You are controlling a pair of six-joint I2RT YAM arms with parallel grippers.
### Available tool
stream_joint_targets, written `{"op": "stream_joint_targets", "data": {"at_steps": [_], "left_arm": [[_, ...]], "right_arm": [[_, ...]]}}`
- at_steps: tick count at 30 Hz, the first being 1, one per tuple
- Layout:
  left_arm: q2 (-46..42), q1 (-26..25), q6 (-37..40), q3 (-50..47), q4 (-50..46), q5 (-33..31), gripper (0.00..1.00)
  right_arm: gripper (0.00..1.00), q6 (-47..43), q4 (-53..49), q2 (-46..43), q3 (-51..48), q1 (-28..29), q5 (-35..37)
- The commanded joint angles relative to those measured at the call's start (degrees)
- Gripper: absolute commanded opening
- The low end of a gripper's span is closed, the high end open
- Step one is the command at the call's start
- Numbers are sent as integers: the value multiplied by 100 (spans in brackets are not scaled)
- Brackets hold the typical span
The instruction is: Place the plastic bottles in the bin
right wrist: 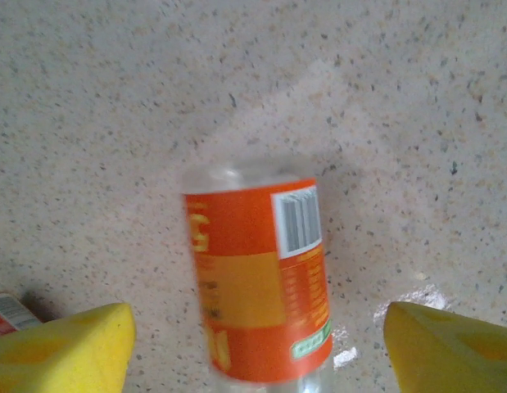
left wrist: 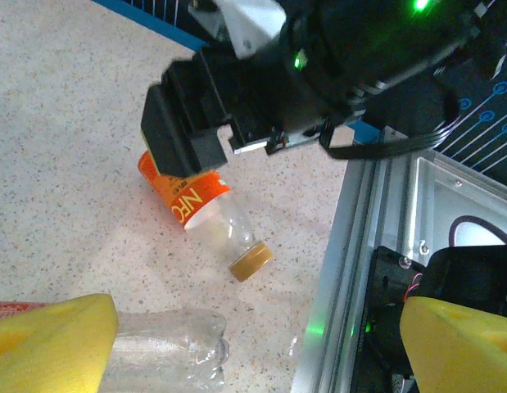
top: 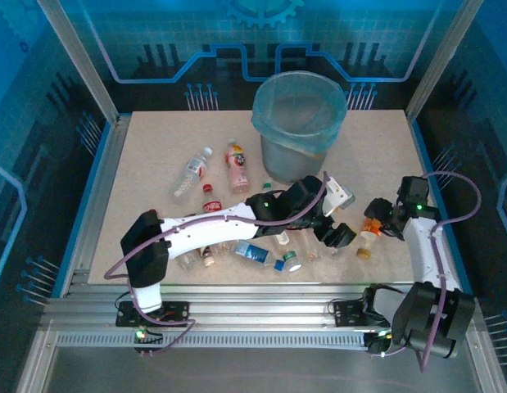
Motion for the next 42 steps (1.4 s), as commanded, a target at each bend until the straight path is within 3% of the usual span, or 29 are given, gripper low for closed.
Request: {"op": "stream_joint_targets", "data": {"at_steps": [1, 6, 18, 25, 34, 42], "left_arm": [[-217, 6, -49, 112, -16, -118, 90], [-183, 10, -120, 180, -175, -118, 90], [88, 6, -190, 320, -408, -108, 90], [443, -4, -278, 717, -514, -26, 90], [712, 7, -177, 1208, -832, -27, 90], [928, 4, -144, 1583, -1098, -28, 90]], "right_arm": [[83, 49, -24, 25, -145, 52, -11], [90, 98, 167, 298, -168, 51, 158], [89, 202, 1159, 1652, 232, 137, -355], [85, 287, 1595, 2085, 352, 220, -440], [73, 470, 2002, 2406, 382, 173, -620], [69, 671, 2449, 2764, 256, 38, -1176]]}}
